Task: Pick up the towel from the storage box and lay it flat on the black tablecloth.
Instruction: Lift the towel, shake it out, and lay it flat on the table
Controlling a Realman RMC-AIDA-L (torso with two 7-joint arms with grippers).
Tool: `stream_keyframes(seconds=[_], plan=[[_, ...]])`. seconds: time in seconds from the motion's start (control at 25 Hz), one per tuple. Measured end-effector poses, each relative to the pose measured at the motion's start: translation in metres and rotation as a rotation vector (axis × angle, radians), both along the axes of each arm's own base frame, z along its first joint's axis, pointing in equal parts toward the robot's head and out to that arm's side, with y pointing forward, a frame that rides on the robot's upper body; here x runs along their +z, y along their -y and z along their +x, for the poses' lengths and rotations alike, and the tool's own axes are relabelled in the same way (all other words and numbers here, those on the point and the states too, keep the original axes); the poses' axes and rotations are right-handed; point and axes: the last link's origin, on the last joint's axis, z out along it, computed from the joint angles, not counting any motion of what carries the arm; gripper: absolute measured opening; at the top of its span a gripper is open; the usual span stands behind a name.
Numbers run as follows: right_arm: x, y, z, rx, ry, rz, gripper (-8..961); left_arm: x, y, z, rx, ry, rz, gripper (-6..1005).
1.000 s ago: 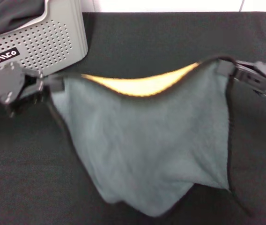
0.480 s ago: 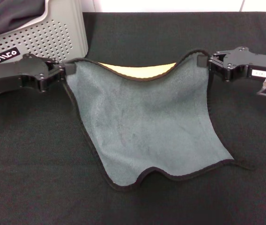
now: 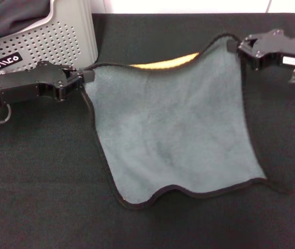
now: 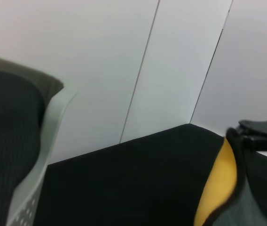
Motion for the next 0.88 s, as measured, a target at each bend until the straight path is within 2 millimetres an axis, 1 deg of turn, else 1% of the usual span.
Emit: stream_keyframes(seconds=[0.12, 0.28, 0.6, 0.88], plan=[[0.006, -0.008, -0.003, 0.006, 0.020, 0.032, 151, -0.001, 0.000, 0.000, 0.002, 0.000, 0.002, 27], [0.006, -0.013, -0.003, 0.011, 0.045, 0.056, 154, -0.003, 0.000, 0.001, 0.003, 0.002, 0.001, 28], [-0.008, -0.015, 0.000, -0.001, 0.083, 0.062, 159, -0.009, -0.003, 0.003, 0.010, 0.000, 0.015, 29], [-0.013, -0.015, 0.003, -0.021, 0.103, 0.066, 165, -0.016, -0.006, 0.004, 0.028, -0.009, 0.033, 30]])
